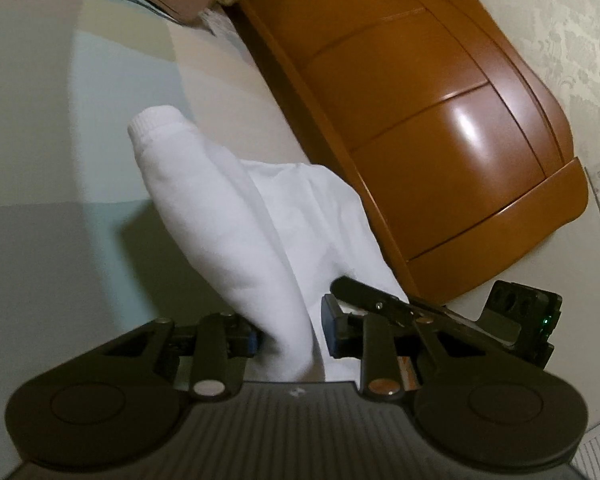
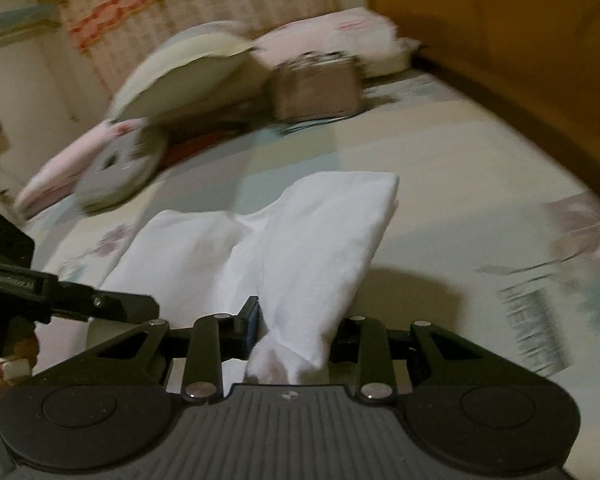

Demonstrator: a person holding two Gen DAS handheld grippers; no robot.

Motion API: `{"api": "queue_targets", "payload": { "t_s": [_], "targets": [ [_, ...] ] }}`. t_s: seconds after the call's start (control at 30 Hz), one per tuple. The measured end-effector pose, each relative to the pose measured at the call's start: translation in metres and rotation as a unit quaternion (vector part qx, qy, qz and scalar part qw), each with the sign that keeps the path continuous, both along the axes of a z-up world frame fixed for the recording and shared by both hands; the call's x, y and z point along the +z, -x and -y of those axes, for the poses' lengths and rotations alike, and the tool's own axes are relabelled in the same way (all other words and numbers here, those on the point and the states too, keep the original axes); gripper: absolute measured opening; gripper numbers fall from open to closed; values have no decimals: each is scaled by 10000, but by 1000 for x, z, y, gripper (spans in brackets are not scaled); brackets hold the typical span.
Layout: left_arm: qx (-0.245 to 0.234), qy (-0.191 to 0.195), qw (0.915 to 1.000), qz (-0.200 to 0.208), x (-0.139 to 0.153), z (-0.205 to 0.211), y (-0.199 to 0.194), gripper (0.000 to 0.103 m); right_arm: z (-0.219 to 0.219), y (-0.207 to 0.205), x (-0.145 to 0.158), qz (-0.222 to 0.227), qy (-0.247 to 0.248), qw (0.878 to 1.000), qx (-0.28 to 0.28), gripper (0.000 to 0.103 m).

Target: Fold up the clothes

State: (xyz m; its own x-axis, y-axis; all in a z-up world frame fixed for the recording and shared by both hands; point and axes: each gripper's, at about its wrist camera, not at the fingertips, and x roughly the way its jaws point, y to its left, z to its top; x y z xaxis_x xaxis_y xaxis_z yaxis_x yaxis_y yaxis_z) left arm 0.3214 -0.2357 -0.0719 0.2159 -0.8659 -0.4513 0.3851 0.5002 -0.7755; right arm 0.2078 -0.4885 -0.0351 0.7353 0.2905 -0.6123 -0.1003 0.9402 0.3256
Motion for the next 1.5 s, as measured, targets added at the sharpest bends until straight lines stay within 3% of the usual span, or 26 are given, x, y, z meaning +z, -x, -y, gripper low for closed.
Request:
{"api": "queue_targets", "payload": {
  "t_s": [0.27, 0.47, 0.53, 0.63, 0.73, 0.8, 0.87, 1.0, 1.1, 1.13, 1.2, 1.33, 1.5],
  "targets": [
    [-307, 113, 9994, -137, -23, 91, -36, 24, 88, -37, -7, -262, 345, 9978, -496, 35],
    [-405, -70, 9988, -251, -45, 113, -42, 24, 132, -51, -31, -532, 407, 9950, -735, 35],
    [-442, -218, 9986, -182, -47, 110, -40, 25, 139, -52, -44, -625, 381, 9942, -791, 40],
    [-650, -560, 9963, 96, -37, 93, -38, 29, 146, -44, -44, -578, 404, 9922, -1032, 54],
    [-634, -812, 9924, 676, -7, 81, -37, 32, 149, -22, -25, -286, 768, 9856, -1482, 57],
    [-605, -753, 9887, 1148, 13, 73, -32, 43, 141, -3, -8, 119, 843, 9860, -1433, 57],
    [-632, -640, 9845, 1506, 28, 86, -31, 57, 128, 12, 1, 437, 669, 9913, -1047, 57],
    [-792, -553, 9790, 1796, 21, 133, -35, 60, 103, 12, -21, 315, 1150, 9899, -763, 57],
    [-830, -1138, 9769, 1610, -10, 157, -41, 57, 115, 7, -55, -177, 1261, 9862, -1061, 57],
    [-840, -1272, 9750, 1617, -16, 154, -38, 49, 116, 11, -58, -108, 1303, 9853, -1096, 57],
    [-759, -1172, 9770, 1614, -9, 138, -30, 53, 115, 17, -52, -149, 1348, 9831, -1232, 58],
    [-310, -901, 9855, 1404, 5, 110, -26, 82, 106, 40, -33, 161, 952, 9887, -1151, 65],
    [-89, -1024, 9945, 220, -25, 114, -57, 81, 80, 63, -32, 406, 413, 9948, -840, 69]
  ]
}}
